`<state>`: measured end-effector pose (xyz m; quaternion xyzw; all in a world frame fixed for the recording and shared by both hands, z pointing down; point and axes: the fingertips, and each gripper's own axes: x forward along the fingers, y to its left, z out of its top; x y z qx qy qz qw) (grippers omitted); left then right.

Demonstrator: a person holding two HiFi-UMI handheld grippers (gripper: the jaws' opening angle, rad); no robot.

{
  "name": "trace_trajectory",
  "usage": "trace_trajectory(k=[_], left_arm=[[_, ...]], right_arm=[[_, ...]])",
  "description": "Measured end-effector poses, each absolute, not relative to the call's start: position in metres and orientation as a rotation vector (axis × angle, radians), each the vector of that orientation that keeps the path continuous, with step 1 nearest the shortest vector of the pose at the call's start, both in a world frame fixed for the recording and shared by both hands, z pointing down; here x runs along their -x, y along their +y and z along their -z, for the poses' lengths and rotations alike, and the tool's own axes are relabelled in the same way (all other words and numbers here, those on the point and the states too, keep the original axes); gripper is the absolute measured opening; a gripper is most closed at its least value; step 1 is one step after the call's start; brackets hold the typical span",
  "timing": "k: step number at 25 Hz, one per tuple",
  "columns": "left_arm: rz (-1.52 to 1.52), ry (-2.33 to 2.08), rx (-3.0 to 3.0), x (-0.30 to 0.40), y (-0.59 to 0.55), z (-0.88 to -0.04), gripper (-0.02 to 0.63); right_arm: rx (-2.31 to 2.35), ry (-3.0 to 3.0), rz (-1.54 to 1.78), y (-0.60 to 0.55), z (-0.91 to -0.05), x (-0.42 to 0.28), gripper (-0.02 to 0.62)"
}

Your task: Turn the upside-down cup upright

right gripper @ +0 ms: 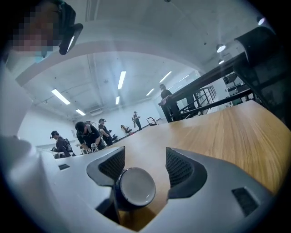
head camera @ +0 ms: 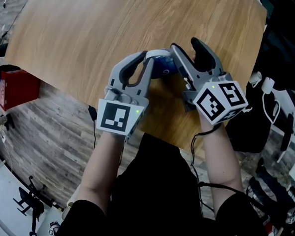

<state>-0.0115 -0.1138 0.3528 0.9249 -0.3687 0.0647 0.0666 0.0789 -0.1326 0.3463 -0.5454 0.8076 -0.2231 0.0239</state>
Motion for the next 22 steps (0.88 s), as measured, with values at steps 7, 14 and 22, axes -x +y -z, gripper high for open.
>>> trace_trajectory(k=[7,14,22], left_arm=[[-0.257,-1.151,-2.825,0.014,-0.115,-0.344,0.057],[-0.400,-1.177,-2.910,0.009,-0.115,-0.337,0.055],[-0.530,-1.162,-2.968,-0.005,-0.109,-0.339,0.055]], right_arm=[[1.684,2.794,0.376,-0.112,-0.323,-0.058,0.169],[1.739,3.250,-0.095,-0.099,-0.328,-0.027,0.158],[1.946,3.336,-0.354,-0.108,-0.340,-0.031,0.141]])
